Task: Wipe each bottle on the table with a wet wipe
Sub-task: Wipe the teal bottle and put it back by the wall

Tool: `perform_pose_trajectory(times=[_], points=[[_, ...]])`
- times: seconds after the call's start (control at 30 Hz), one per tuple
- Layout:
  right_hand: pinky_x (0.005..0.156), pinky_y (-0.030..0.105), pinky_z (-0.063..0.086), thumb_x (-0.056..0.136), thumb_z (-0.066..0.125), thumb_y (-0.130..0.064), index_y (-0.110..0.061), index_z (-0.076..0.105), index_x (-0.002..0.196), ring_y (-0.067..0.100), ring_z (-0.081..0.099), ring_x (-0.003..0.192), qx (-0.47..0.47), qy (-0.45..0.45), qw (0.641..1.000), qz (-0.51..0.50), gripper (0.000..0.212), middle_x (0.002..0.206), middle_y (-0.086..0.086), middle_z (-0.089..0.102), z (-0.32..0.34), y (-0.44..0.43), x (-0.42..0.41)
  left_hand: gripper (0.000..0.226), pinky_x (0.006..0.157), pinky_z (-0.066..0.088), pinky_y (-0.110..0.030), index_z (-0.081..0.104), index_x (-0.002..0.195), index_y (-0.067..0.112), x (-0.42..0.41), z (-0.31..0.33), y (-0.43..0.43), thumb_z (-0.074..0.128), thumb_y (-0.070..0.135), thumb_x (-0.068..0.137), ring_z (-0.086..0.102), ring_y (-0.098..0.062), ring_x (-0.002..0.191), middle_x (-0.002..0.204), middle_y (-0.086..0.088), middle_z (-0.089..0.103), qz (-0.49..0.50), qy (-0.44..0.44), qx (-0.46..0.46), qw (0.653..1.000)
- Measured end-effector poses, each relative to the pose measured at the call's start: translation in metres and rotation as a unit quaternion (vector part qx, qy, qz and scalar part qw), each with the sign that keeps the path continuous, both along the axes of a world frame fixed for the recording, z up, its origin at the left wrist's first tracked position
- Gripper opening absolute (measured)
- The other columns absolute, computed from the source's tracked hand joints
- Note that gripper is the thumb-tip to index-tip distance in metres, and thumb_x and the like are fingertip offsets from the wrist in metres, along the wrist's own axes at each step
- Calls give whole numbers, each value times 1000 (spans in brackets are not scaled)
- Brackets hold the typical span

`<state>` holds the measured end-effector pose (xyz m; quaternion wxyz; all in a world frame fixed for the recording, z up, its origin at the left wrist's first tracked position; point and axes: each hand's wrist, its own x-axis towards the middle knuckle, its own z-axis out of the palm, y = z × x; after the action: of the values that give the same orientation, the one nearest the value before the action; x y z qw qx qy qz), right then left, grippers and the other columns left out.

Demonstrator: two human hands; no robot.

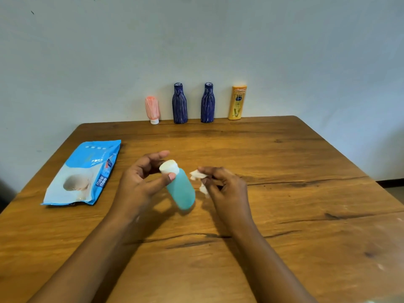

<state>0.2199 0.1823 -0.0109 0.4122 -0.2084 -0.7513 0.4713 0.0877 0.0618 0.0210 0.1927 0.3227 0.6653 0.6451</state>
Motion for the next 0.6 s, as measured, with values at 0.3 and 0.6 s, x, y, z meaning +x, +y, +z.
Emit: perform_pose_trajectory(times=[0.3, 0.6], points=[[78, 37, 57, 85, 66, -10, -30, 70, 97, 5, 65, 91, -215, 5, 976, -30, 24, 98, -10, 69, -30, -18, -5, 65, 74, 57, -23, 50, 131, 20, 26, -34, 22, 70, -1, 73, 68, -11, 98, 110, 1, 70, -34, -161, 2, 986], [82, 36, 55, 85, 66, -9, -30, 67, 104, 3, 63, 96, -176, 41, 982, -54, 29, 101, -12, 69, -32, -21, 0, 54, 78, 56, -24, 54, 129, 13, 36, -45, 18, 66, -1, 78, 67, -18, 102, 109, -6, 71, -50, -162, 5, 986]])
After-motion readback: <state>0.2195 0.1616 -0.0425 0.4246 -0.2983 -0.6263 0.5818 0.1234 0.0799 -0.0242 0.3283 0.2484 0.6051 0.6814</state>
